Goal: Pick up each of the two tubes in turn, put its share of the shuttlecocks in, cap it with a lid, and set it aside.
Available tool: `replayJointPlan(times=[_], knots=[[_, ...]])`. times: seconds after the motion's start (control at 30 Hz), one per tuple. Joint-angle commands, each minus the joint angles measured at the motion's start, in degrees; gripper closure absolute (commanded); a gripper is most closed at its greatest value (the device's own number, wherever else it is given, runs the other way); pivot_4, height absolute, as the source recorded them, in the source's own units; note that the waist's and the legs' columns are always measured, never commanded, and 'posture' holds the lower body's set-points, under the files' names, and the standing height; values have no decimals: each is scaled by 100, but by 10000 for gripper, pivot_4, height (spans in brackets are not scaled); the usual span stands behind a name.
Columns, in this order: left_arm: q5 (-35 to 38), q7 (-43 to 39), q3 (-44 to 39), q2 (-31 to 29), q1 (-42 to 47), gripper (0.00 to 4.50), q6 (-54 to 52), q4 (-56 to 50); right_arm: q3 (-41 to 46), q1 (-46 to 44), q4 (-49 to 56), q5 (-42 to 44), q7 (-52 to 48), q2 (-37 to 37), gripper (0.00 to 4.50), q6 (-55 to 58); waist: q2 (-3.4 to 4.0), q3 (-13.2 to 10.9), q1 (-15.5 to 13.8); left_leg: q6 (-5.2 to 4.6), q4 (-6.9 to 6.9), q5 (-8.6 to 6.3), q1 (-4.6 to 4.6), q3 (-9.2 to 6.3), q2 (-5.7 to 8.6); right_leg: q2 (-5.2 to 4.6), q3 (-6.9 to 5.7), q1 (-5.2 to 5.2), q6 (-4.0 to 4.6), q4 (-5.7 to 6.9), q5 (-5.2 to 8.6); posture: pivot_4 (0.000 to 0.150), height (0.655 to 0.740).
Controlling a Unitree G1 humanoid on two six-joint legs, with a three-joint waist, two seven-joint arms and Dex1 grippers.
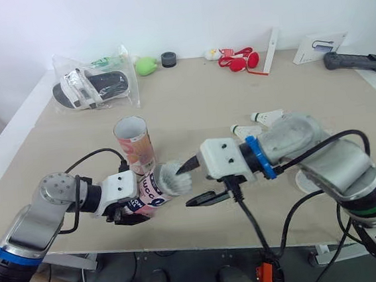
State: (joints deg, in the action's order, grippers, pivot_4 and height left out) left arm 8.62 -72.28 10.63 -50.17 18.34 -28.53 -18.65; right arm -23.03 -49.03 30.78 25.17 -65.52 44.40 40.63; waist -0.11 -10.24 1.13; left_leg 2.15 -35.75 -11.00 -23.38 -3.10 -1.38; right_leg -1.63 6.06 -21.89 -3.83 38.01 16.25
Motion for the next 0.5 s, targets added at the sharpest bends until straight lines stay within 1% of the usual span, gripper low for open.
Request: replayJointPlan(times=[0.03, 0.1, 0.13, 0.17, 0.2, 0.23, 0.27, 0.3, 0.33, 0.43, 0.5], knots=[[-59, 227, 406, 182, -179, 14249, -272, 4, 584, -366, -155, 472, -346, 11, 903, 109, 0, 0, 0, 0, 0, 0, 1, -1, 1, -2, -3, 2, 0, 0, 0, 1500, 7400], [-50, 264, 400, 193, -183, 14249, -318, -22, 681, -479, -274, 616, -491, 8, 903, 173, 0, 0, 0, 0, -1, 0, 1, -1, 1, -5, -6, 4, -1, 0, 0, 1500, 7400], [-45, 298, 385, 199, -208, 14249, -337, -35, 704, -623, -447, 651, -549, -65, 3172, 166, 0, 0, 0, 0, -1, 0, 1, 0, 2, -6, -6, 4, -1, 0, 0, 1500, 7400], [-43, 328, 372, 205, -243, 14249, -341, -41, 638, -746, -647, 547, -610, -144, 6875, 26, 1, 0, 3, 0, 0, 0, 1, 0, 3, -7, -7, 4, -1, 0, 0, 1500, 7400], [-40, 350, 363, 209, -265, 14249, -346, -46, 587, -830, -792, 464, -654, -203, 9160, -81, 4, 1, 4, 0, -1, 0, 2, 2, 2, -8, -6, 3, -1, 0, 0, 1500, 7400], [-36, 374, 354, 215, -299, 14249, -343, -50, 459, -910, -987, 287, -685, -287, 15343, -247, 4, 1, 2, -1, 0, 1, 2, 3, 3, -9, -6, 3, 0, 0, -1, 1500, 7400], [-35, 390, 351, 218, -329, 14249, -336, -53, 312, -965, -1154, 97, -716, -352, 19380, -413, 3, 1, 1, -2, 0, 1, 2, 1, 2, -10, -10, 4, 0, 0, -1, 1500, 7400], [-39, 406, 348, 223, -353, 14249, -327, -48, 163, -1031, -1336, -73, -746, -447, 24480, -550, 5, 2, 2, -2, -1, 1, 2, 1, 1, -10, -13, 4, 0, 0, -1, 1500, 7400], [-42, 421, 342, 228, -376, 14249, -322, -48, 43, -1080, -1456, -197, -797, -530, 28187, -658, 5, 3, 3, -2, 0, 1, 3, 2, 1, -11, -13, 5, 0, 0, -1, 1500, 7400], [-40, 463, 326, 245, -413, 14249, -329, -62, -493, -1210, -1732, -715, -892, -856, 43775, -1030, 7, 3, 1, -2, 0, 2, 1, 4, 2, -14, -15, 4, -1, 0, 1, 1500, 7400], [-42, 476, 317, 256, -427, 14249, -329, -67, -941, -1280, -1945, -1236, -940, -1022, 44624, -1356, 7, 4, 0, -1, 0, 2, 0, 5, 3, -14, -15, 4, -2, 0, 2, 1500, 7400]])
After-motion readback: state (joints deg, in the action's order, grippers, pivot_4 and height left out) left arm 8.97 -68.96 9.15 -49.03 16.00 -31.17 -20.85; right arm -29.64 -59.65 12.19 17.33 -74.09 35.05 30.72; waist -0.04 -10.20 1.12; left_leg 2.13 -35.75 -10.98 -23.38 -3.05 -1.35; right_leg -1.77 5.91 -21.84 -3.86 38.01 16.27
